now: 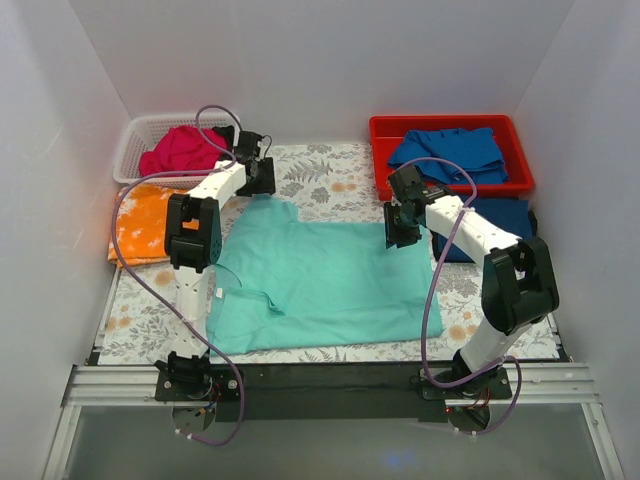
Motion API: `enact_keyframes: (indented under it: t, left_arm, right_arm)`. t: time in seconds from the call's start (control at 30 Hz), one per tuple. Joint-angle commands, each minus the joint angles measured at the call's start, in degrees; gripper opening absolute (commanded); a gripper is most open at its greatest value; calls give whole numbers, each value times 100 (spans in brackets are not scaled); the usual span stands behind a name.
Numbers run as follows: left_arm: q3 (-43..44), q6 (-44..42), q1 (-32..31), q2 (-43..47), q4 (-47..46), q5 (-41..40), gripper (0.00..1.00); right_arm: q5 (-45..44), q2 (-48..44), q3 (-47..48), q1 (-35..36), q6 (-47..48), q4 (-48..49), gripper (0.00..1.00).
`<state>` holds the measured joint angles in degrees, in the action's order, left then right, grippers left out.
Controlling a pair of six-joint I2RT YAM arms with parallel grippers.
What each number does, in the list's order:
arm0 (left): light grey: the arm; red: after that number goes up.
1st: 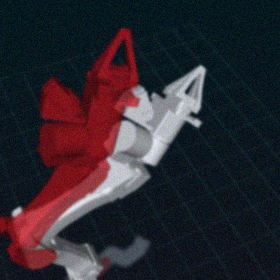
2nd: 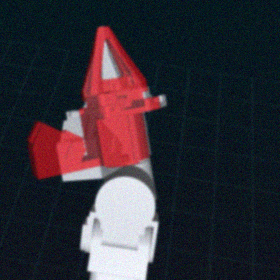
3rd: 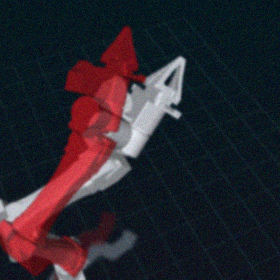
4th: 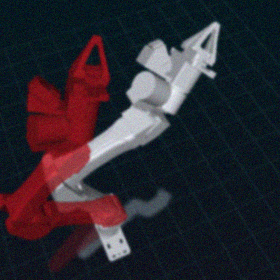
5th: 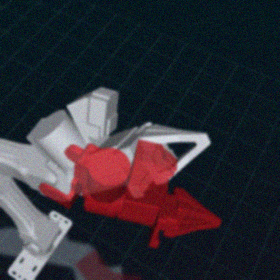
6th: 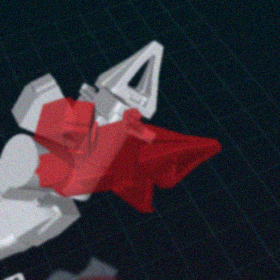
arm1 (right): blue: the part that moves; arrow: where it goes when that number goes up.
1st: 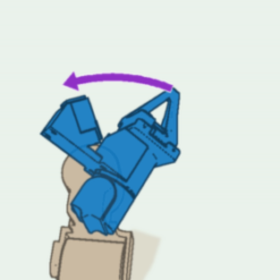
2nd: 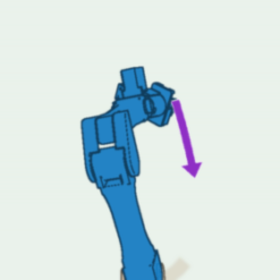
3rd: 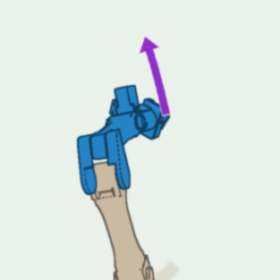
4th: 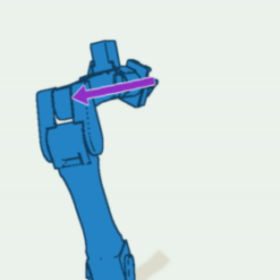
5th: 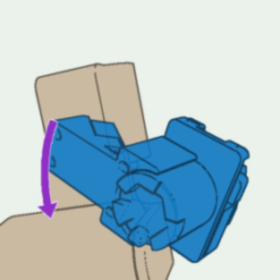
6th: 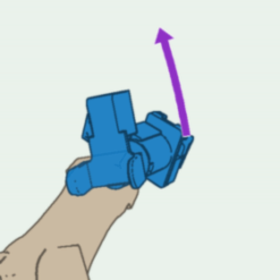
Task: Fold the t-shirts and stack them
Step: Grap the side of the flattened tshirt furthest away from the robot with both arms
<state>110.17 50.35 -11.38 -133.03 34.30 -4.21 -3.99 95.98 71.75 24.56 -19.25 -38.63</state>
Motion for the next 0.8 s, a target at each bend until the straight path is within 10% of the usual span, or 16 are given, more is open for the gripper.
enact_keyframes:
  t: [0.0, 0.63, 0.77]
  left_arm:
    - [171, 71, 4, -197, 322, -843, 59]
    - [681, 291, -102, -302, 841, -704, 27]
    - [681, 265, -145, -267, 859, -783, 33]
  right_arm:
    - [-164, -80, 24, 5, 114, 119, 37]
    - [-155, 69, 41, -91, 228, 137, 36]
    - [-128, 61, -11, -91, 237, 180, 36]
